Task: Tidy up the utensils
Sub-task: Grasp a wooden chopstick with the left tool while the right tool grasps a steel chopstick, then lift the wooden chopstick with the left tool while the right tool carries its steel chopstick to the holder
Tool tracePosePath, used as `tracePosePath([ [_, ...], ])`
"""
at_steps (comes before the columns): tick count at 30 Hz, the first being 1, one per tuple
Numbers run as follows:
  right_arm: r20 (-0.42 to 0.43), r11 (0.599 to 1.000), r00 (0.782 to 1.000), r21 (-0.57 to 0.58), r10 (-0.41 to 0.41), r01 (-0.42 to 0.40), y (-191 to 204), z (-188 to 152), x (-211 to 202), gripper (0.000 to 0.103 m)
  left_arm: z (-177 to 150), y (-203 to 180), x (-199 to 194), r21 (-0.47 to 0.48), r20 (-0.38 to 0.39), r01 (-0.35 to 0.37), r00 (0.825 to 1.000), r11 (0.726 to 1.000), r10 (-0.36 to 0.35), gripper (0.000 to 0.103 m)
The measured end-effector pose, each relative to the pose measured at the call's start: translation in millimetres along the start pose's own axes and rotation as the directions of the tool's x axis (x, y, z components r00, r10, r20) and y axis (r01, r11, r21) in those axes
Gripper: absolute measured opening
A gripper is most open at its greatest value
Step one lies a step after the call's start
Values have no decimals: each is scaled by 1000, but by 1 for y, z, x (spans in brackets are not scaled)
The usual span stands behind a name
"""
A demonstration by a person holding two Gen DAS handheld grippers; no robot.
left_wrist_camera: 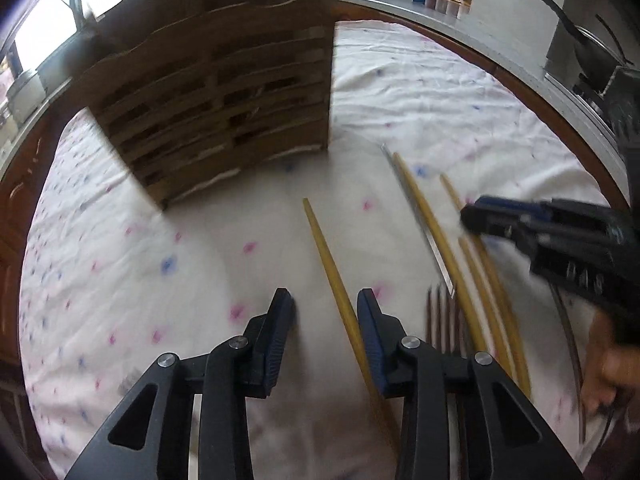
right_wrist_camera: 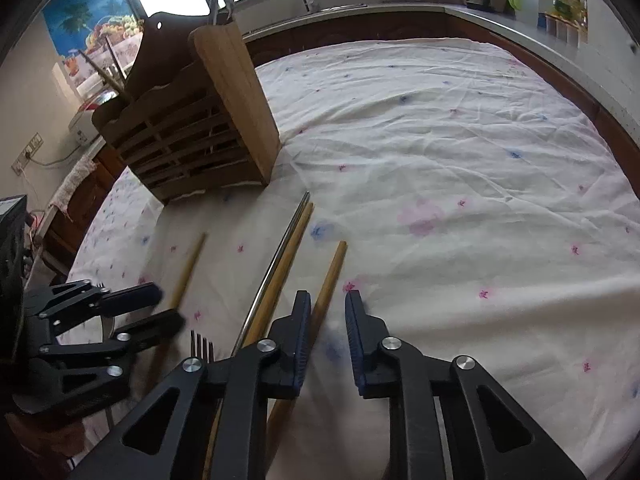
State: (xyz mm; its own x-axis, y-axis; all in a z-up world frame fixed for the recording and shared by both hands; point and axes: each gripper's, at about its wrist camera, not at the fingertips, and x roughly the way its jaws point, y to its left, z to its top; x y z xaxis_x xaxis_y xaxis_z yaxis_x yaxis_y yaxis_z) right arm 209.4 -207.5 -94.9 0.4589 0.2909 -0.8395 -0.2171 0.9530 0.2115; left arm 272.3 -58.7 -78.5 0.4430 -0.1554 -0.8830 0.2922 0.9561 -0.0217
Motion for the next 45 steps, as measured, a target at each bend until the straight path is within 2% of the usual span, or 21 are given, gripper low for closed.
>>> tracePosePath([
  [4, -18, 999, 1000, -29, -20, 19, 7, 5, 3, 19, -1, 12, -2, -57, -8, 34, 999, 998, -34, 34],
  [8, -29, 998, 999, -52, -38, 36, 13, 13, 9, 19, 11, 7, 7, -57, -22, 9, 1000, 998, -10, 34],
  [14, -5, 992, 997, -99, -75, 74, 20, 8, 11, 17, 8, -2, 1, -21, -15, -30, 999, 999, 30, 33],
  [16, -1, 994, 997, -83, -75, 75, 18, 9, 10, 11, 6, -4, 0, -12, -9, -27, 1000, 1000, 26, 27],
  [17, -2, 997, 998, -60, -58, 58, 15, 9, 9, 10, 5, -5, 0, -9, -7, -28, 1000, 1000, 28, 15],
  [18, -3, 998, 999, -40, -39, 39, 13, 9, 9, 8, 5, -6, -1, -7, -9, -26, 1000, 1000, 26, 9],
  [24, 37, 999, 999, 17, 30, -31, 10, 8, -12, 6, 0, -2, -11, -25, 6, -24, 1000, 999, 24, 5],
  [34, 151, 996, 985, 31, 83, -89, 10, 7, -70, 6, -18, 25, -78, -128, 141, 66, 989, 990, -48, 5],
  [37, 186, 994, 978, 27, 96, -103, 12, 8, -87, 6, -28, 35, -102, -167, 195, 108, 978, 980, -75, 5],
  [45, 268, 992, 955, -2, 124, -128, 22, 9, -124, 6, -56, 51, -162, -209, 317, 164, 944, 964, -91, 5],
])
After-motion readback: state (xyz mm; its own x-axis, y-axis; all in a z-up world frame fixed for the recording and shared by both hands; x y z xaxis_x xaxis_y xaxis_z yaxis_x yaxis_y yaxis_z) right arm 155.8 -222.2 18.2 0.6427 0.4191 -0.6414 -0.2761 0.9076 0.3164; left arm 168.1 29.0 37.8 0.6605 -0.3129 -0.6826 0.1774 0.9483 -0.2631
